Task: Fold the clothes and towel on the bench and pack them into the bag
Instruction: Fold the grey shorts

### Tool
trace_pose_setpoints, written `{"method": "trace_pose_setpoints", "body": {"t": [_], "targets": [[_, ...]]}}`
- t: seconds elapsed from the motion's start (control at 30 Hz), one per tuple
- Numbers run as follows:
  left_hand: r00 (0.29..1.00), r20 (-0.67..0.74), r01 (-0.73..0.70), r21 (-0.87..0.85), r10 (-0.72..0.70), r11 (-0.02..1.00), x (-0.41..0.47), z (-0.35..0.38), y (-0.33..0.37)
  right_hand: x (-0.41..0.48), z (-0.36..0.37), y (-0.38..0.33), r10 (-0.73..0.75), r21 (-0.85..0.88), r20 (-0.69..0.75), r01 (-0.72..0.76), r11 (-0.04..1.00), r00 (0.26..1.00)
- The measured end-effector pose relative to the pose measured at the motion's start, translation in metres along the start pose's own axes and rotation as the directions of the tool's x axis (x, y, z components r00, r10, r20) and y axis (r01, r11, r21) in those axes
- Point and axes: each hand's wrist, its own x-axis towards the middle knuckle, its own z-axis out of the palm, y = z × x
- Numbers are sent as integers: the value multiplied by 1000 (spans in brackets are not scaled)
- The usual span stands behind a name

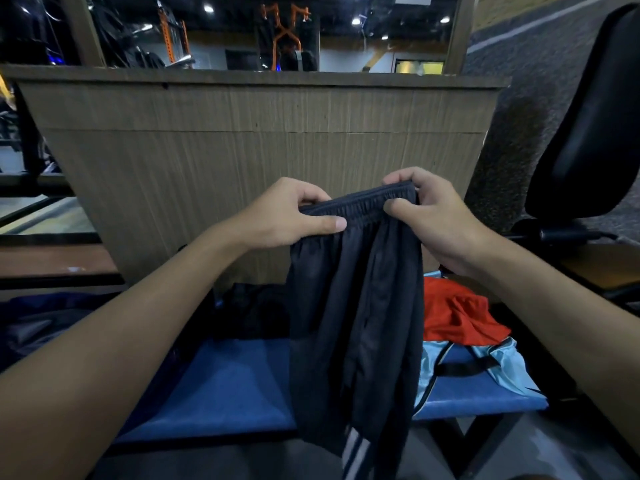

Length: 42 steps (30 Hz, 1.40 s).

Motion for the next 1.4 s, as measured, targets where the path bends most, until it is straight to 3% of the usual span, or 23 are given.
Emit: {"method": "trace_pose_setpoints", "body": {"t": [0.07, 0.2, 0.33, 0.47, 0.63, 0.77, 0.87, 0.93, 1.03, 1.13, 1.27, 1.4], "targets": [[997, 77, -12, -2, 12, 1000, -1, -3, 0, -2, -4, 1, 49, 88, 69, -55, 995, 996], [994, 107, -10, 33, 6, 999, -1, 2, 5, -5, -4, 5, 51, 44, 68, -54, 998, 996], [999, -32, 28, 254, -21, 967, 3, 13, 5, -6, -1, 6, -3, -40, 39, 5, 999, 999], [990, -107, 111, 241, -88, 964, 7, 19, 6, -8, 3, 10, -68, -149, 41, 73, 986, 997], [936, -219, 289, 24, -277, 957, 15, 27, 10, -10, 13, 18, -189, -396, 107, 216, 893, 976], [897, -225, 333, -221, -380, 917, 15, 31, 18, -15, 27, 19, -172, -363, 93, 194, 911, 981], [877, -150, 342, -471, -456, 813, 14, 30, 23, -16, 33, 13, -161, -342, 40, 165, 925, 986], [876, -106, 343, -547, -470, 764, 14, 27, 24, -18, 33, 8, -141, -375, 89, 164, 912, 986], [886, -91, 333, -559, -455, 760, 15, 24, 25, -21, 34, 3, -147, -502, 155, 206, 840, 977], [923, -67, 290, -529, -380, 798, 13, 20, 22, -16, 34, 2, -212, -513, -3, 181, 839, 977], [988, -26, 130, -385, -151, 914, 1, 17, -1, -6, 30, 3, -117, -322, -114, 74, 944, 987], [993, -48, 64, -546, -107, 835, -8, 18, -22, -5, 32, 0, -31, -116, -75, 22, 993, 997]]}}
